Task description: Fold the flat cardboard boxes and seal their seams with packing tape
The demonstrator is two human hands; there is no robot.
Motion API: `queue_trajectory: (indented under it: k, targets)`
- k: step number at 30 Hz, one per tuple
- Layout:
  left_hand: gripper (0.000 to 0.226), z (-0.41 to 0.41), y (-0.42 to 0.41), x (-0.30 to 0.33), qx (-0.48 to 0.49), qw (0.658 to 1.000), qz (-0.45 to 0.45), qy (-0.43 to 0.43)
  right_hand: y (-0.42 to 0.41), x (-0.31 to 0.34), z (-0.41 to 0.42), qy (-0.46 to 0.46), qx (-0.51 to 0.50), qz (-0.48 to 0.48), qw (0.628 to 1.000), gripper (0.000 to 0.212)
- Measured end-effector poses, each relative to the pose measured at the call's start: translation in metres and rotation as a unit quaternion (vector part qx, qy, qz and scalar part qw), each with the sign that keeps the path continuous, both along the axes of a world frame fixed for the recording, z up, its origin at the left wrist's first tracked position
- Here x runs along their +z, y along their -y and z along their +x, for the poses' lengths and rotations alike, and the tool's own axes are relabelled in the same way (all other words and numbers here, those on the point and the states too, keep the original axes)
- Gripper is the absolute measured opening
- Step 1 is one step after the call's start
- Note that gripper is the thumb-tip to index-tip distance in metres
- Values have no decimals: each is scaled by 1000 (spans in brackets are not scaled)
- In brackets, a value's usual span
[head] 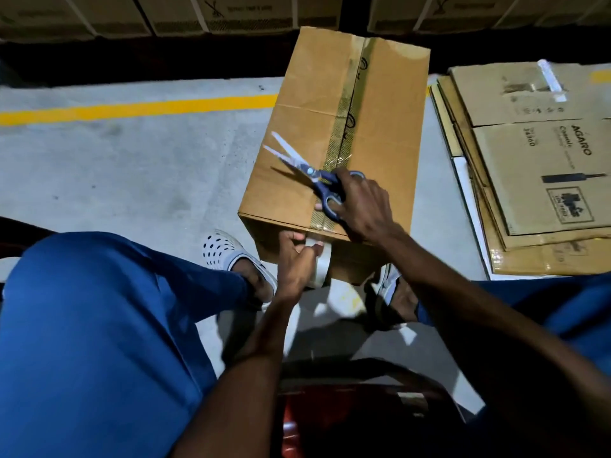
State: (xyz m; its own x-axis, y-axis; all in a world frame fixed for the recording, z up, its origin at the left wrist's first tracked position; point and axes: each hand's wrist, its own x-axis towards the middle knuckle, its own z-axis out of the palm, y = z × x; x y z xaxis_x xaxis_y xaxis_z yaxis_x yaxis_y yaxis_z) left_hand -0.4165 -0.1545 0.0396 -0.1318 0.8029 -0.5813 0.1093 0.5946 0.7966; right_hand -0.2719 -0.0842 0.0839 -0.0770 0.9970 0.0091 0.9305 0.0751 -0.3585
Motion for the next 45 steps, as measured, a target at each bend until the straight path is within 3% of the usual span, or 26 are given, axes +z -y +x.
queue_trajectory:
  k: [5, 8, 14, 20, 23, 26, 30, 33, 40, 42, 45]
  targets:
    - [36, -3, 2, -4, -28, 997, 24, -60, 43, -7, -7, -65, -17, -10, 998, 63]
    - [38, -7, 2, -10, -66, 989, 30, -126, 48, -13, -3, -63, -8, -8, 998, 72]
    - [45, -6, -4, -14, -86, 985, 57, -140, 41, -27, 15, -30, 76, 28, 996, 78]
    - [43, -6, -13, -26, -107, 989, 101, -23, 12, -35, 30, -51, 63, 29, 996, 78]
    - [28, -4, -21, -28, -185, 977, 102, -36, -7, -37, 39, -44, 75, 4, 996, 84]
    - [31, 1, -29, -28, -248, 964, 67, -70, -25, -31, 49, -35, 74, -35, 996, 92]
    - [36, 1, -34, -29, -198, 979, 53, 1, -28, -27, 51, -30, 70, -54, 996, 100]
    - [24, -1, -36, -27, -180, 981, 52, 51, -28, -29, 49, -52, 66, -50, 995, 93]
    - [19, -9, -30, -19, -140, 990, -7, 36, -28, 11, 54, -129, 91, -76, 984, 67]
    - [14, -15, -25, -16, -156, 986, -20, 46, -17, 31, 59, -177, 99, -136, 970, 69]
    - [10, -17, -19, -12, -150, 987, -16, 53, 8, 46, 73, -219, 92, -267, 934, 54]
